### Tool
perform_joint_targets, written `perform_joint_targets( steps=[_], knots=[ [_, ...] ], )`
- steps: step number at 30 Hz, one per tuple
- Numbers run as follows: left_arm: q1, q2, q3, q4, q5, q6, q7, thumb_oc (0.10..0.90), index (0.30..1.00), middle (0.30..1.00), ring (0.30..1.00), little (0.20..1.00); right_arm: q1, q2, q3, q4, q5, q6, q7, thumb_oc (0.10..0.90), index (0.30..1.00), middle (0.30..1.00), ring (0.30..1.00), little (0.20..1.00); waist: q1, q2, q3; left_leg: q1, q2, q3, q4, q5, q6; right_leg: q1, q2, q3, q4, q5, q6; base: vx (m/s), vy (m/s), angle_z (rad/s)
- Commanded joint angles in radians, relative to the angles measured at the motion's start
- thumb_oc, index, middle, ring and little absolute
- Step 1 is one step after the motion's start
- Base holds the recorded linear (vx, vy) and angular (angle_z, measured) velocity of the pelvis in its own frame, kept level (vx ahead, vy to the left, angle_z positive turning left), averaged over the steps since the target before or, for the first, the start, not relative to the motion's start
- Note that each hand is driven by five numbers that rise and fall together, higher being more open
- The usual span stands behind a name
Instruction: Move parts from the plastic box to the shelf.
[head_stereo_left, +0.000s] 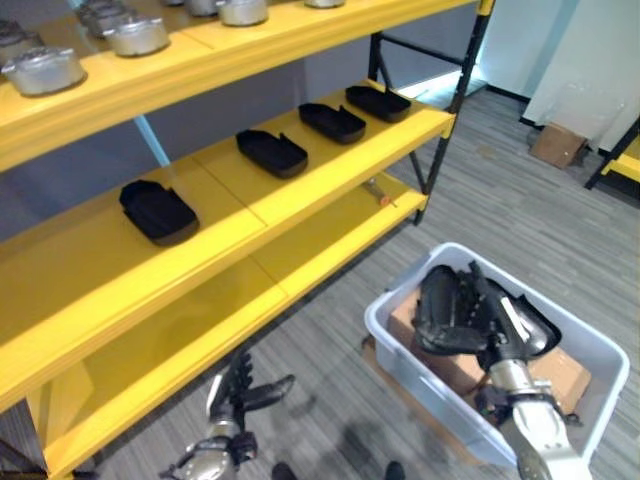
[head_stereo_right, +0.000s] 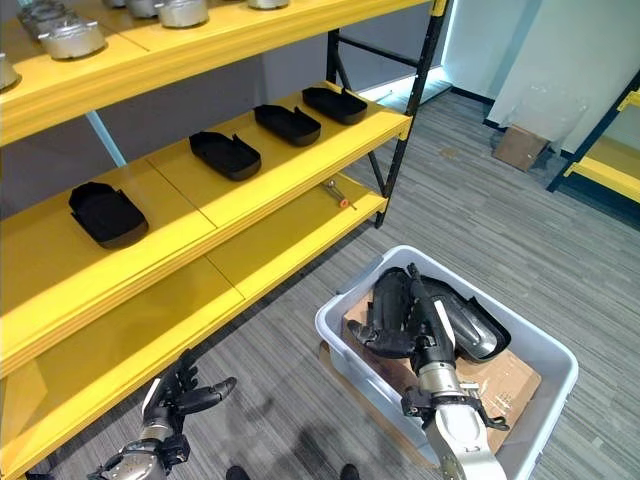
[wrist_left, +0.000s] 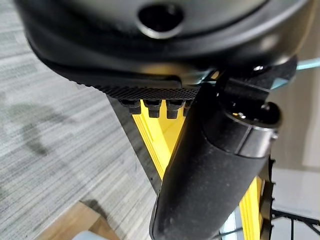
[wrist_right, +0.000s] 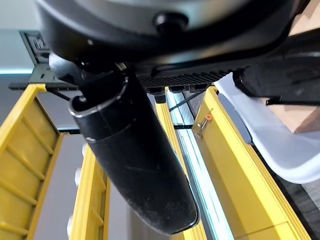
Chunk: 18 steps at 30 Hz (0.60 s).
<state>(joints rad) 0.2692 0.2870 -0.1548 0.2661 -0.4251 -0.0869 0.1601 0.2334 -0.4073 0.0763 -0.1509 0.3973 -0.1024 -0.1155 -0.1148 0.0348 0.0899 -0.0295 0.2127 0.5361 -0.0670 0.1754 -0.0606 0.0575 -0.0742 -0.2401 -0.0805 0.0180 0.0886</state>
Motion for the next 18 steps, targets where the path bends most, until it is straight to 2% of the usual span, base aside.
perform_joint_targets(
  steps=[1, 2, 3, 4, 6, 7, 8, 9, 10, 11, 12, 14, 15, 16, 18],
  knots=[
    [-0.080, 0.023, 0.041, -0.028, 0.019, -0.067, -0.017, 0.900, 1.000, 1.000, 1.000, 1.000, -0.060, -0.006, -0.097, -0.125, 0.032, -0.138, 0.001, 0.900, 1.000, 1.000, 1.000, 1.000, -0.002, -0.031, -0.016, 0.038, 0.096, -0.059, 0.099, 0.003, -0.098, -0.074, 0.034, 0.036, 0.109, -0.063, -0.030, 0.01, -0.157, -0.10],
    [-0.084, 0.022, 0.038, -0.026, 0.019, -0.068, -0.017, 0.900, 1.000, 1.000, 1.000, 1.000, -0.050, -0.007, -0.102, -0.124, 0.034, -0.141, 0.001, 0.900, 1.000, 1.000, 1.000, 1.000, -0.006, -0.032, -0.013, 0.036, 0.108, -0.067, 0.119, 0.008, -0.102, -0.071, 0.043, 0.043, 0.115, -0.071, -0.041, 0.03, -0.303, -0.15],
    [-0.100, 0.014, 0.040, 0.001, 0.027, -0.070, -0.010, 0.900, 1.000, 1.000, 1.000, 1.000, -0.035, -0.008, -0.115, -0.127, 0.047, -0.147, 0.004, 0.900, 1.000, 1.000, 1.000, 1.000, -0.008, -0.047, 0.000, 0.013, 0.118, -0.120, 0.224, 0.004, -0.098, -0.056, 0.064, 0.075, 0.119, -0.084, -0.066, 0.03, -0.298, -0.19],
    [-0.101, 0.014, 0.040, 0.002, 0.027, -0.071, -0.010, 0.900, 1.000, 1.000, 1.000, 1.000, -0.035, -0.008, -0.116, -0.127, 0.048, -0.147, 0.004, 0.900, 1.000, 1.000, 1.000, 1.000, -0.008, -0.046, 0.001, 0.009, 0.121, -0.122, 0.233, 0.000, -0.098, -0.056, 0.066, 0.074, 0.119, -0.084, -0.067, 0.03, -0.273, -0.30],
    [-0.107, 0.004, 0.055, 0.020, 0.011, -0.076, 0.010, 0.900, 1.000, 1.000, 1.000, 1.000, -0.030, -0.014, -0.117, -0.126, 0.057, -0.147, 0.003, 0.900, 1.000, 1.000, 1.000, 1.000, 0.004, -0.058, 0.010, -0.027, 0.091, -0.187, 0.305, -0.009, -0.083, -0.042, 0.069, 0.096, 0.109, -0.084, -0.076, 0.01, -0.088, -0.38],
    [-0.108, 0.004, 0.054, 0.021, 0.011, -0.077, 0.010, 0.900, 1.000, 1.000, 1.000, 1.000, -0.030, -0.014, -0.117, -0.126, 0.057, -0.147, 0.003, 0.900, 1.000, 1.000, 1.000, 1.000, 0.002, -0.058, 0.010, -0.029, 0.091, -0.189, 0.308, -0.011, -0.083, -0.041, 0.068, 0.094, 0.108, -0.084, -0.076, -0.06, -0.110, -0.34],
    [-0.105, -0.009, 0.076, 0.021, -0.021, -0.079, 0.022, 0.900, 1.000, 1.000, 1.000, 1.000, -0.033, -0.012, -0.111, -0.122, 0.062, -0.146, 0.005, 0.900, 1.000, 1.000, 1.000, 1.000, 0.024, -0.078, 0.015, -0.099, 0.009, -0.263, 0.309, -0.025, -0.031, -0.044, 0.068, 0.118, 0.092, -0.059, -0.080, -0.04, -0.081, -0.36],
    [-0.099, -0.008, 0.087, 0.019, -0.018, -0.082, 0.027, 0.900, 1.000, 1.000, 1.000, 1.000, -0.036, -0.011, -0.106, -0.118, 0.062, -0.146, 0.009, 0.900, 1.000, 1.000, 1.000, 1.000, 0.031, -0.085, 0.016, -0.125, -0.025, -0.301, 0.296, -0.046, -0.017, -0.039, 0.069, 0.137, 0.089, -0.057, -0.077, 0.04, -0.079, -0.41],
    [-0.084, -0.007, 0.107, 0.018, -0.013, -0.088, 0.039, 0.900, 1.000, 1.000, 1.000, 1.000, -0.045, -0.013, -0.089, -0.109, 0.066, -0.145, 0.020, 0.900, 1.000, 1.000, 1.000, 1.000, 0.045, -0.095, 0.019, -0.160, -0.048, -0.373, 0.230, -0.031, -0.012, -0.032, 0.078, 0.185, 0.094, -0.053, -0.074, 0.10, -0.007, -0.76],
    [-0.084, -0.007, 0.108, 0.018, -0.013, -0.088, 0.039, 0.900, 1.000, 1.000, 1.000, 1.000, -0.046, -0.013, -0.089, -0.109, 0.066, -0.145, 0.020, 0.900, 1.000, 1.000, 1.000, 1.000, 0.046, -0.096, 0.018, -0.161, -0.048, -0.372, 0.225, -0.026, -0.012, -0.035, 0.078, 0.185, 0.093, -0.051, -0.075, 0.12, 0.005, -0.93],
    [-0.081, -0.008, 0.113, 0.022, -0.010, -0.089, 0.043, 0.900, 1.000, 1.000, 1.000, 1.000, -0.048, -0.014, -0.082, -0.102, 0.067, -0.145, 0.022, 0.900, 1.000, 1.000, 1.000, 1.000, 0.051, -0.098, 0.024, -0.173, -0.050, -0.405, 0.196, 0.000, -0.017, -0.031, 0.083, 0.204, 0.096, -0.048, -0.076, 0.06, 0.005, -1.11],
    [-0.089, -0.011, 0.120, 0.031, -0.009, -0.096, 0.053, 0.900, 1.000, 1.000, 1.000, 1.000, -0.066, -0.013, -0.064, -0.083, 0.065, -0.147, 0.021, 0.900, 1.000, 1.000, 1.000, 1.000, 0.069, -0.097, 0.040, -0.210, -0.077, -0.514, 0.141, 0.047, -0.021, -0.025, 0.102, 0.255, 0.098, -0.042, -0.078, 0.10, 0.010, -0.68],
    [-0.088, -0.013, 0.121, 0.029, -0.006, -0.099, 0.054, 0.900, 1.000, 1.000, 1.000, 1.000, -0.074, -0.009, -0.056, -0.075, 0.069, -0.147, 0.023, 0.900, 1.000, 1.000, 1.000, 1.000, 0.080, -0.092, 0.047, -0.226, -0.108, -0.595, 0.096, 0.068, -0.031, -0.023, 0.129, 0.310, 0.084, -0.030, -0.078, 0.06, 0.007, -0.69],
    [-0.089, -0.013, 0.121, 0.030, -0.006, -0.100, 0.054, 0.900, 1.000, 1.000, 1.000, 1.000, -0.074, -0.009, -0.056, -0.076, 0.069, -0.147, 0.023, 0.900, 1.000, 1.000, 1.000, 1.000, 0.081, -0.092, 0.047, -0.224, -0.108, -0.594, 0.094, 0.068, -0.031, -0.023, 0.129, 0.311, 0.083, -0.030, -0.078, 0.05, 0.024, -1.09],
    [-0.094, -0.015, 0.108, 0.025, -0.005, -0.108, 0.048, 0.900, 1.000, 1.000, 1.000, 1.000, -0.078, -0.001, -0.049, -0.068, 0.078, -0.145, 0.033, 0.900, 1.000, 1.000, 1.000, 1.000, 0.089, -0.086, 0.045, -0.224, -0.144, -0.651, 0.069, 0.066, -0.031, -0.025, 0.150, 0.372, 0.063, -0.012, -0.067, 0.06, 0.123, -1.32]
  ],
)
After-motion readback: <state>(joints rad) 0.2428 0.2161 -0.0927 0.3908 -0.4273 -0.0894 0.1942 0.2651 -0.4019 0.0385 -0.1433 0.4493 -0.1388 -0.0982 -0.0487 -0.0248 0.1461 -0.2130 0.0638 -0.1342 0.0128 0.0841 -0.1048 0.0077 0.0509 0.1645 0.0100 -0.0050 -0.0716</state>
